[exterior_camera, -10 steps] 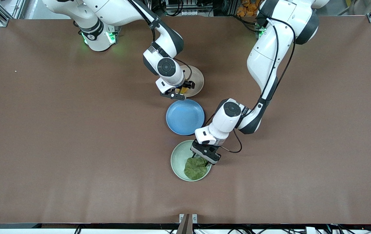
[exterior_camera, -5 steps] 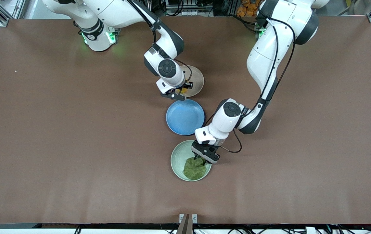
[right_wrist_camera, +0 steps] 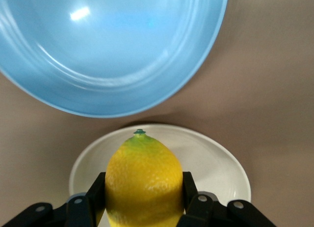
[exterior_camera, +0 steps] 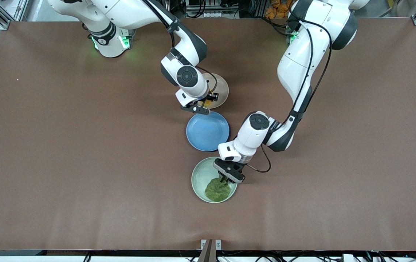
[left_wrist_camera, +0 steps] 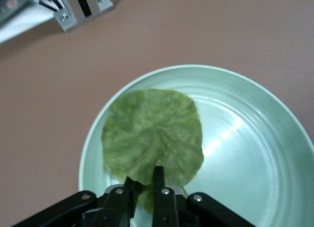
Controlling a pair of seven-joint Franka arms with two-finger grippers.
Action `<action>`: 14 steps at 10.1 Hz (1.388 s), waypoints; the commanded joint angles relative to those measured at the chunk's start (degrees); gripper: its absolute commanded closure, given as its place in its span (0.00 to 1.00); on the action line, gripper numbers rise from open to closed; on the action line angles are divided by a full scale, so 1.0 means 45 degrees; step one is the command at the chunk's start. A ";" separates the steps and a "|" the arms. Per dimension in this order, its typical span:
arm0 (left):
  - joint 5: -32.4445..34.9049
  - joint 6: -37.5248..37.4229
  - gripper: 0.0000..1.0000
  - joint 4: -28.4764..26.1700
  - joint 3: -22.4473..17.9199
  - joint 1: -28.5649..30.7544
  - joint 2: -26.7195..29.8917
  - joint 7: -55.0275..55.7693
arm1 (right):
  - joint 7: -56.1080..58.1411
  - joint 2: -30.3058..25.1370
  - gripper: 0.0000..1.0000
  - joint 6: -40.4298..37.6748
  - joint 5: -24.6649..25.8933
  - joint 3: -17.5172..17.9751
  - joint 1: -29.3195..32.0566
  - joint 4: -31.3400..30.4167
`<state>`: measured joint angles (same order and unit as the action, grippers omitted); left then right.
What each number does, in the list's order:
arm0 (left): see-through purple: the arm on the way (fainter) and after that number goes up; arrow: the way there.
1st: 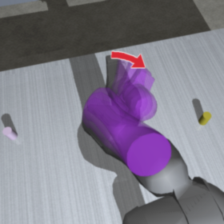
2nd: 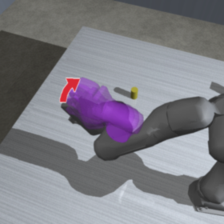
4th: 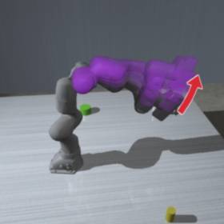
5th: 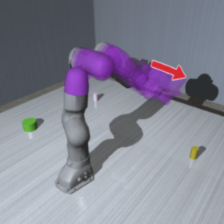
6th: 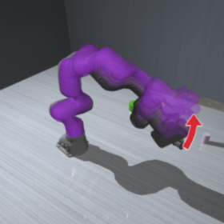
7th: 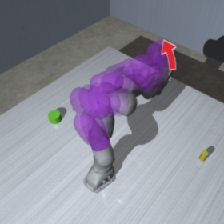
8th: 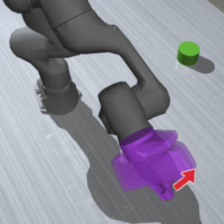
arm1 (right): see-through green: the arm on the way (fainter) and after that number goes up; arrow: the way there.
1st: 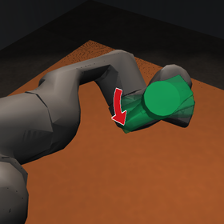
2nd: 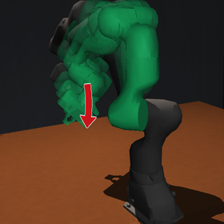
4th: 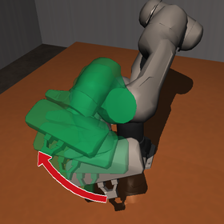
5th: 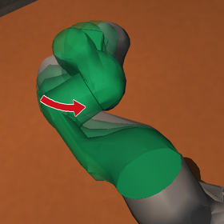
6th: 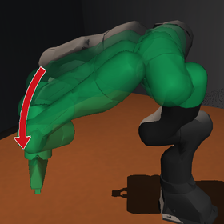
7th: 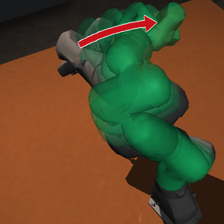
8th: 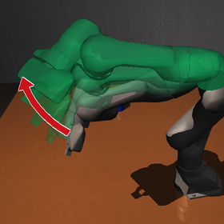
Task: Pick lemon and lettuce from plates
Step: 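Lift the lemon with the right gripper while the left gripper lifts the lettuce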
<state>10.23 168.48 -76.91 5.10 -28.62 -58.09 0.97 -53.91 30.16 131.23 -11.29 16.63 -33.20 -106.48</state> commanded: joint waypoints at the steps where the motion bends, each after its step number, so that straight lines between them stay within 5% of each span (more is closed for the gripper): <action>1: 0.0539 -0.0017 1.00 -0.0039 -0.0176 0.0128 0.0407 -0.0059 | 0.1426 -0.1251 1.00 -0.1674 0.0049 0.0114 0.1570 0.0027; 3: 0.0481 -0.0927 1.00 -0.0039 -0.0176 0.0128 0.0874 -0.0040 | 0.2968 -0.1643 1.00 -0.2771 0.0067 0.0075 0.2840 0.0204; 7: -0.0824 -0.6467 1.00 -0.0019 -0.0001 0.1276 0.3916 -0.0040 | 0.7928 -0.1645 1.00 -0.2991 0.0184 -0.0451 0.5811 0.0185; 10: -0.1864 -0.9968 1.00 -0.0038 -0.0058 0.2586 0.5542 -0.0059 | 0.9749 -0.1352 1.00 -0.2913 0.1003 -0.1660 0.5992 -0.0068; 14: -0.1611 -1.3835 1.00 -0.0019 -0.0214 0.3485 0.6481 -0.0079 | 1.0747 -0.1176 1.00 -0.1917 0.1902 -0.1839 0.6283 -0.1103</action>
<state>3.34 110.84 -75.07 4.38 -13.64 -31.59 1.09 -7.88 25.45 121.36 -4.36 8.39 -5.84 -109.72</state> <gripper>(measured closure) 0.982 0.357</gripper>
